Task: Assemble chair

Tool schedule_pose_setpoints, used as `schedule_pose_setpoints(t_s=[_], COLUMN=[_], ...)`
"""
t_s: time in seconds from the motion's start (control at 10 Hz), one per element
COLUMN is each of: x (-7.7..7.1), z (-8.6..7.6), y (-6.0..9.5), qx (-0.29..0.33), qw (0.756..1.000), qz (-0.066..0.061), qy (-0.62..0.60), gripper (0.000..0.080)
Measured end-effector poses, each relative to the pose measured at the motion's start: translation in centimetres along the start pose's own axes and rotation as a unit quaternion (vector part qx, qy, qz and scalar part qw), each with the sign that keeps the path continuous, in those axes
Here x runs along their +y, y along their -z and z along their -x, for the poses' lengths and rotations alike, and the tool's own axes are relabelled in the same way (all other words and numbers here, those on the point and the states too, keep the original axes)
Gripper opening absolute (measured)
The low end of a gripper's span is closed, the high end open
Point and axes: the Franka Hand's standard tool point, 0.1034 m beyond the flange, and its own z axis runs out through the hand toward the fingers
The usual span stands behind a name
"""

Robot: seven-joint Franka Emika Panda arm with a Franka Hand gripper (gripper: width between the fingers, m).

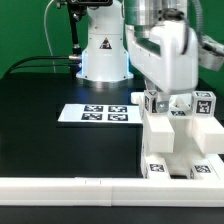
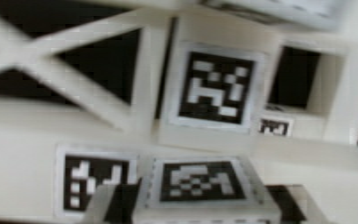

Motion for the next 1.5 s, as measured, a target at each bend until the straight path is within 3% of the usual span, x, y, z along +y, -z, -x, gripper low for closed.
schedule_pose_setpoints(t_s=[0.4,0.8,1.0,1.1,1.2,1.3,1.5], x=[-0.1,-0.1,0.0,-0.2,-0.6,-1.0,-1.3], z=[0.0,0.0,0.4,0.8,1.0,1.1,1.2], y=[0.1,0.0,0.4,1.1,1.9,2.7,3.0], qx=[-0.002,-0.001,-0.003,-0.008,-0.012,-0.016,-0.017], qw=[0.990,0.989,0.989,0.990,0.990,0.990,0.991], qz=[-0.003,-0.002,-0.004,-0.008,-0.014,-0.019,-0.022], qy=[-0.141,-0.149,-0.145,-0.141,-0.140,-0.136,-0.133], gripper=[0.0265,0.0265,0.0559,0.0559,0.0631,0.0644,0.0649])
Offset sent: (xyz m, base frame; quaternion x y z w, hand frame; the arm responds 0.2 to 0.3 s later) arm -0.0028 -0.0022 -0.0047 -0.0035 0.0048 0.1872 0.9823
